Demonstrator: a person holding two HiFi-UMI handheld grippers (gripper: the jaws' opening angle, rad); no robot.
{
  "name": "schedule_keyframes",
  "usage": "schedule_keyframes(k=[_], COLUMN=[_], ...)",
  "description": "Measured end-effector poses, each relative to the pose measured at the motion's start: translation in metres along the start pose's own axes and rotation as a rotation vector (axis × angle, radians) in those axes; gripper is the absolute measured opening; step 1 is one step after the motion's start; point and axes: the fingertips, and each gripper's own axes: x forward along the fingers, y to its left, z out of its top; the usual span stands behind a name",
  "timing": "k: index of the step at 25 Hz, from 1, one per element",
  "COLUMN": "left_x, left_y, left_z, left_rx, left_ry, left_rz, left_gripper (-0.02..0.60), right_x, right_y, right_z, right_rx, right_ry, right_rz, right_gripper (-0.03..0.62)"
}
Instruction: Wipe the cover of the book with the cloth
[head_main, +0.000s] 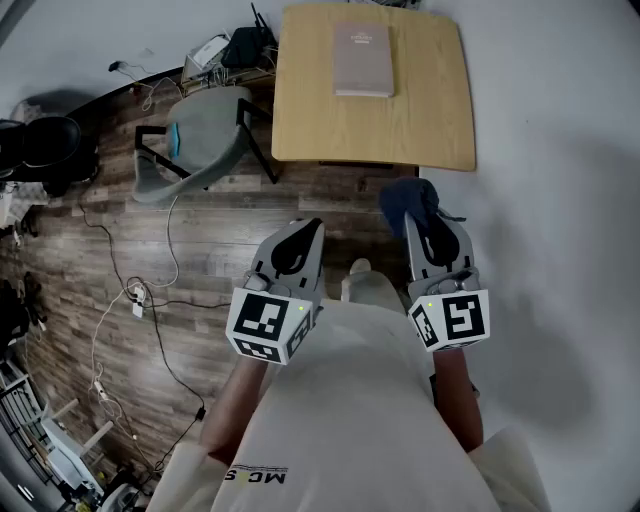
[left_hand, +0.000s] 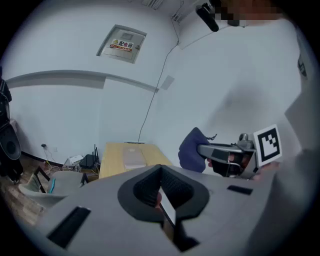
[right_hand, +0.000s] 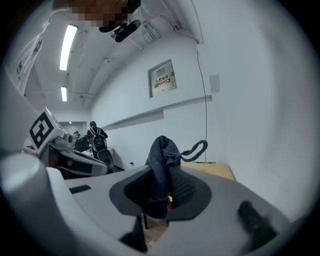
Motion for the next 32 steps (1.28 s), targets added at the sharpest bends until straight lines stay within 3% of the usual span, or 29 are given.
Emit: schedule_keyframes(k=[6, 12, 21, 27, 32], left_x=[-0.015, -0.020, -0.045, -0.066, -0.045], left_y=[-0.007, -0.015, 0.049, 0.083, 0.105], left_z=[-0.017, -0.014, -0.005, -0.004, -0.002], left_rx=[-0.033, 0.020, -0.023, -0.056, -0.078], left_ry=[0.025, -0.003, -0.043, -0.047, -0.004], left_rz=[0.028, -0.016, -0.004, -0.061, -0.092], left_gripper=[0.006, 0.006, 0.006, 0.006, 0.006], right_x=[-0.030, -0.043, -0.018, 0.003, 0.016], right_y=[0.014, 0.036, 0.042, 0.057, 0.064], right_z=[-0.003, -0.016, -0.027, -0.002, -0.005], right_rx=[-0.011, 0.055, 0.131, 0.100, 0.118], right_ry=[-0.022, -0.002, 0.059, 0.035, 0.047], right_rz=[-0.018, 0.018, -0.089, -0.147, -0.166], right_gripper=[0.086, 0.086, 0.086, 0.086, 0.086])
